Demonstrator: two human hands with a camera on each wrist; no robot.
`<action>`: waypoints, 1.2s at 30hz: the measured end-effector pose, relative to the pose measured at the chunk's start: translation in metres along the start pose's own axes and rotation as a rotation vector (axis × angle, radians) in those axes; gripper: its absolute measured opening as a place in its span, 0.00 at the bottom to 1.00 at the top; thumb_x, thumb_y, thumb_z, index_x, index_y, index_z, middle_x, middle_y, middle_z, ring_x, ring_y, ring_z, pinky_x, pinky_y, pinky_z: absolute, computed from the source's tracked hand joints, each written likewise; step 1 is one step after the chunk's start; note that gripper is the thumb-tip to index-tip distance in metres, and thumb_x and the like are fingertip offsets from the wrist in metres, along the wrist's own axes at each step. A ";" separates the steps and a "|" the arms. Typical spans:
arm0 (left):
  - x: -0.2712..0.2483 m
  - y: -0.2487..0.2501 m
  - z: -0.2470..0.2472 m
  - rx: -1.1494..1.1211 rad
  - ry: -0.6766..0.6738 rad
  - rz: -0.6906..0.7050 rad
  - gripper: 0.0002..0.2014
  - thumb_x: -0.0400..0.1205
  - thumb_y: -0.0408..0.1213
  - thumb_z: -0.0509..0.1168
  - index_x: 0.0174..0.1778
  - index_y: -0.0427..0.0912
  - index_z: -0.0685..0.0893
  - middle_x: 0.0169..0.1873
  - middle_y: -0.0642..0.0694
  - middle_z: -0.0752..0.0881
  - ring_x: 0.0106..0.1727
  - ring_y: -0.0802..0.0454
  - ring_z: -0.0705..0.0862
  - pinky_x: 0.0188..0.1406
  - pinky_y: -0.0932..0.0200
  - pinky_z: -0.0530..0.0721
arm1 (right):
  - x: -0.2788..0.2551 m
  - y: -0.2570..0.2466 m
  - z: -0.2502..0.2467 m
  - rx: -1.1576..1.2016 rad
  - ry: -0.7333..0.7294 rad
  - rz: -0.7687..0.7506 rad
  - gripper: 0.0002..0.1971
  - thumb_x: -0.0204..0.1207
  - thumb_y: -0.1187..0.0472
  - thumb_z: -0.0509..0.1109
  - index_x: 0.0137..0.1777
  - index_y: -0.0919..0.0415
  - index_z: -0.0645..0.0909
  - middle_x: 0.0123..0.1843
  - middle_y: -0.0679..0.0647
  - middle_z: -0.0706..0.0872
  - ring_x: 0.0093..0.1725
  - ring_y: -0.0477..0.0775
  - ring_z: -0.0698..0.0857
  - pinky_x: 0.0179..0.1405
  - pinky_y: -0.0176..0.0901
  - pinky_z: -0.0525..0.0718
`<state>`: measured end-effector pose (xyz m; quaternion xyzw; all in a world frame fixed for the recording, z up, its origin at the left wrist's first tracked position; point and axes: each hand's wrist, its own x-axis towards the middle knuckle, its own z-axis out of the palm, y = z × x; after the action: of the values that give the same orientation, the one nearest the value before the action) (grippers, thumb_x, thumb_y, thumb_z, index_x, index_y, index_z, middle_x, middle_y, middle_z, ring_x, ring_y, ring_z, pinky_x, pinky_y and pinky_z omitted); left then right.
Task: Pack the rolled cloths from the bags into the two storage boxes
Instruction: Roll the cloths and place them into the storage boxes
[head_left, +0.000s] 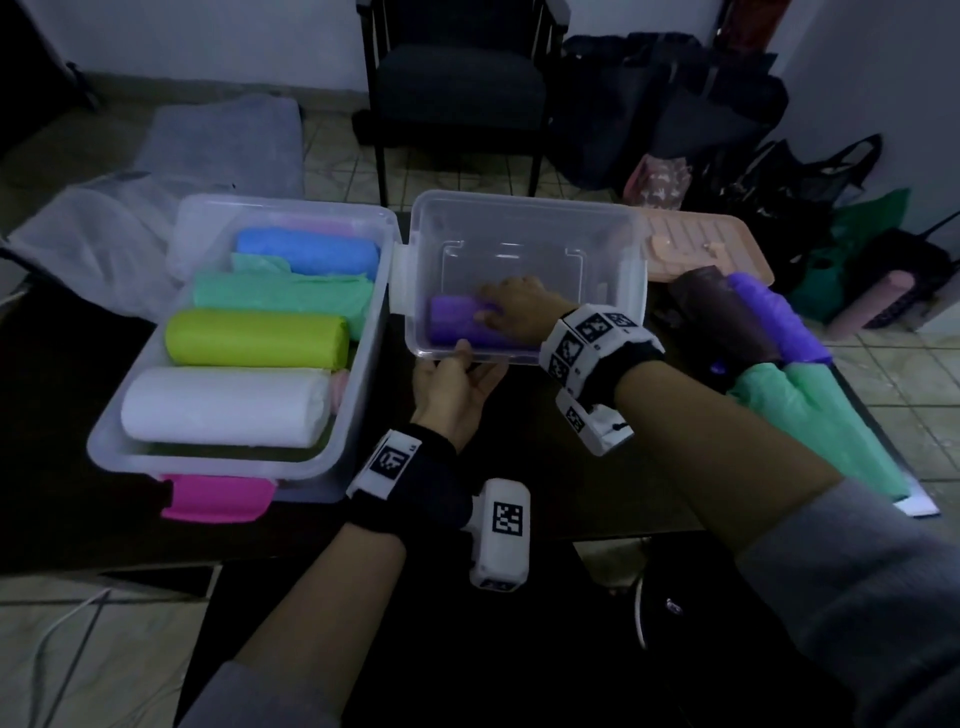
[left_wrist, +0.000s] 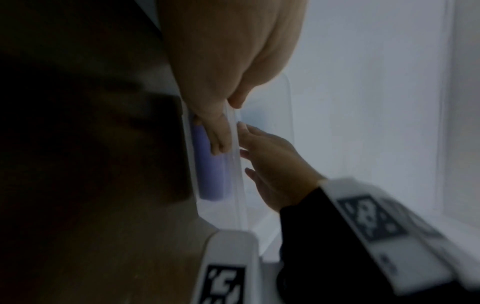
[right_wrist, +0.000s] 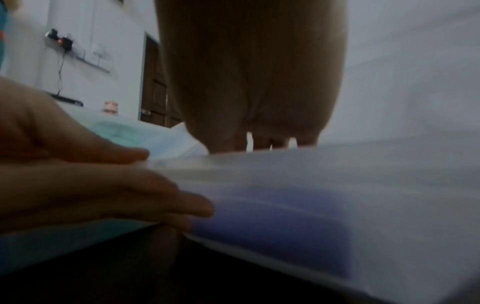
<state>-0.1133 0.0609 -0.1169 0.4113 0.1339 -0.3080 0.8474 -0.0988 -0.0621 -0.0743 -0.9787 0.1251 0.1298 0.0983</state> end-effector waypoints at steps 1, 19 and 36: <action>0.001 0.002 0.003 0.003 0.013 0.002 0.15 0.86 0.27 0.54 0.69 0.31 0.73 0.43 0.38 0.82 0.41 0.45 0.83 0.29 0.58 0.89 | -0.004 0.003 0.000 0.049 0.072 -0.016 0.22 0.84 0.56 0.58 0.77 0.58 0.66 0.76 0.62 0.69 0.76 0.64 0.65 0.73 0.59 0.66; 0.025 0.033 0.058 0.144 0.181 0.004 0.22 0.84 0.28 0.59 0.75 0.36 0.66 0.73 0.38 0.68 0.72 0.41 0.69 0.61 0.45 0.80 | -0.035 0.075 0.009 1.014 0.540 0.369 0.13 0.79 0.68 0.54 0.53 0.59 0.79 0.51 0.58 0.84 0.57 0.61 0.84 0.60 0.56 0.81; 0.005 0.005 0.051 0.479 0.064 -0.062 0.30 0.85 0.49 0.58 0.80 0.42 0.59 0.76 0.39 0.66 0.75 0.40 0.68 0.69 0.41 0.71 | -0.051 0.079 0.021 0.923 0.680 0.567 0.18 0.83 0.63 0.57 0.72 0.62 0.73 0.71 0.61 0.76 0.69 0.58 0.76 0.67 0.46 0.72</action>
<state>-0.1069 0.0214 -0.0841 0.6057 0.0966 -0.3435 0.7112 -0.1723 -0.1208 -0.0929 -0.7511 0.4466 -0.2341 0.4262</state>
